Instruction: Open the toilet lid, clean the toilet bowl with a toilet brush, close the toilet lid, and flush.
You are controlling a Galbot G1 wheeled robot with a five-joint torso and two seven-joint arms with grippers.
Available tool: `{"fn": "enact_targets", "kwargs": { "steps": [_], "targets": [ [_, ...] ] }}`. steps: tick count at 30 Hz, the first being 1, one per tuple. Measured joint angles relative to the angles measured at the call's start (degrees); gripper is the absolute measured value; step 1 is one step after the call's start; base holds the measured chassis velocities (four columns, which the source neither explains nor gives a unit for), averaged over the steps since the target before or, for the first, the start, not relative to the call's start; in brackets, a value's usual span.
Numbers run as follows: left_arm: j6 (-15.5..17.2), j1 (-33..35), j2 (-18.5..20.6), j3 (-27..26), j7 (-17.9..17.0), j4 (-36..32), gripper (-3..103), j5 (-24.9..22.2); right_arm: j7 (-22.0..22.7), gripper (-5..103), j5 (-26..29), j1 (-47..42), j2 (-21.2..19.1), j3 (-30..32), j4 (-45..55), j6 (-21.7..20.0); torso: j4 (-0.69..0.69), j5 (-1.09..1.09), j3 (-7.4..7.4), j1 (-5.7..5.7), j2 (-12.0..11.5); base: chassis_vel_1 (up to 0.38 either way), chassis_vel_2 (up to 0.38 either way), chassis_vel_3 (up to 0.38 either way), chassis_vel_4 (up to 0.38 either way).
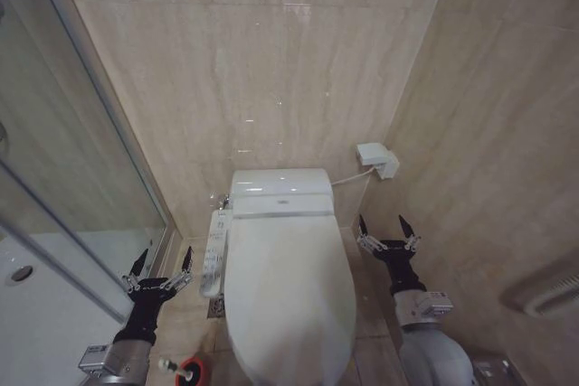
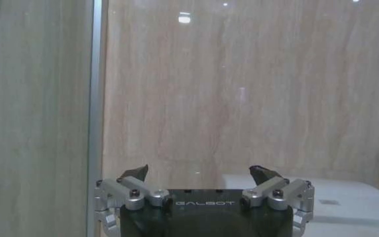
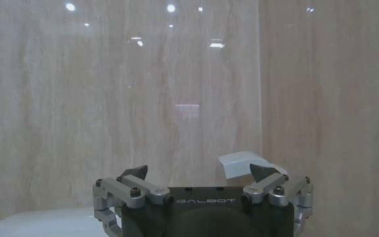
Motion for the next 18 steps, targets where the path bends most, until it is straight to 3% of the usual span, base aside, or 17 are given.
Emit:
{"fn": "enact_targets", "kwargs": {
  "steps": [6,18],
  "targets": [
    [0.0,0.0,0.0,0.0,0.0,0.0,100,0.0,0.0,100,0.0,0.0,0.0,0.0,0.0,0.0,0.00,-0.01,0.01,0.04,0.0,-0.110,0.135,0.110,-0.098],
    [0.0,0.0,0.0,0.0,0.0,0.0,100,0.0,0.0,100,0.0,0.0,0.0,0.0,0.0,0.0,0.00,0.00,-0.02,-0.05,0.0,0.019,-0.019,-0.022,0.022]
  ]
}}
